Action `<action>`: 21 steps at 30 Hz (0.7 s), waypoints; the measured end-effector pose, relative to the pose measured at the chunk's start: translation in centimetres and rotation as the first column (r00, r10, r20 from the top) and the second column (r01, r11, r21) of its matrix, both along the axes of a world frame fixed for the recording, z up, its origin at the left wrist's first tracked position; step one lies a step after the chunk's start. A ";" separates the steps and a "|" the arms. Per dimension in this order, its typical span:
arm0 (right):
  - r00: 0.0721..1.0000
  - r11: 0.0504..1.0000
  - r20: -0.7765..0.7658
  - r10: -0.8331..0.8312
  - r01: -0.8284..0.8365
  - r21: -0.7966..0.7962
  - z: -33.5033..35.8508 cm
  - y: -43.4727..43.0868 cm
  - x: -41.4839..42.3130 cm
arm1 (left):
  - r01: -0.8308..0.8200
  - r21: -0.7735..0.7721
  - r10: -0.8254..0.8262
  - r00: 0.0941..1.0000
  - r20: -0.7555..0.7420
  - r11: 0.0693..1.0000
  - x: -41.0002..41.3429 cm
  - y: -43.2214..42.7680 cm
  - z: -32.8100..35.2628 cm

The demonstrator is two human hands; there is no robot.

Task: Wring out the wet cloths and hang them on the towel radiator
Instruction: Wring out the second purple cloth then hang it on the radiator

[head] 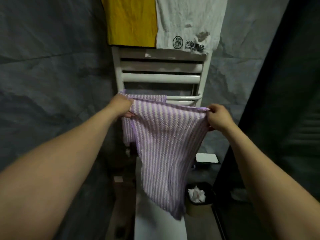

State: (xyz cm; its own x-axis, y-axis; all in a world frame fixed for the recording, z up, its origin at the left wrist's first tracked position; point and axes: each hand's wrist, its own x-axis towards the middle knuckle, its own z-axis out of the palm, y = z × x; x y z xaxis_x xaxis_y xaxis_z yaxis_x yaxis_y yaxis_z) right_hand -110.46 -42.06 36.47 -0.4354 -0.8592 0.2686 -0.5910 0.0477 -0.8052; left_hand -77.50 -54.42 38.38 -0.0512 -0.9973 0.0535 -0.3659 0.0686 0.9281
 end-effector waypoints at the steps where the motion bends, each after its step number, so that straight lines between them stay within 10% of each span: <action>1: 0.998 1.000 0.062 0.007 -0.007 -0.007 -0.1 0.0 0.3 | -0.018 -0.007 0.018 1.000 0.013 1.000 -0.5 -0.1 0.1; 7: 0.921 1.000 0.390 0.005 -0.016 0.025 -0.6 -0.7 -0.2 | 0.072 0.088 -0.080 0.993 0.088 0.994 -1.5 -0.2 -0.2; 11: 0.989 0.945 0.113 -0.099 0.129 -0.302 -0.5 -0.5 -0.3 | 0.039 -0.380 -0.034 0.999 0.021 0.924 -1.4 -0.5 -0.4; 13: 0.956 0.979 -0.256 0.143 -0.099 0.177 -1.0 1.3 0.2 | 0.337 -0.195 -0.210 0.852 0.479 0.921 -0.8 0.0 -2.5; 15: 0.893 0.689 -0.168 0.417 -0.190 0.699 -2.2 2.9 -0.1 | 0.318 0.146 -0.304 0.535 0.789 0.937 0.0 0.8 -4.2; 21: 0.997 0.994 0.076 0.025 -0.033 0.103 -2.4 1.0 -1.3 | 0.156 -0.164 -0.028 0.801 0.598 0.974 0.0 -0.1 -1.4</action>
State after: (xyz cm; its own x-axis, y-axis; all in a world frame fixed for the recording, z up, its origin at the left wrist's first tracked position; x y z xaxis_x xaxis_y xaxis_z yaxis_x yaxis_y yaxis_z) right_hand -111.75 -41.04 34.07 -0.4256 -0.8933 0.1445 -0.5321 0.1179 -0.8385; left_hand -77.50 -54.51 37.00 -0.2277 -0.9579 0.1746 -0.8189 0.2854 0.4979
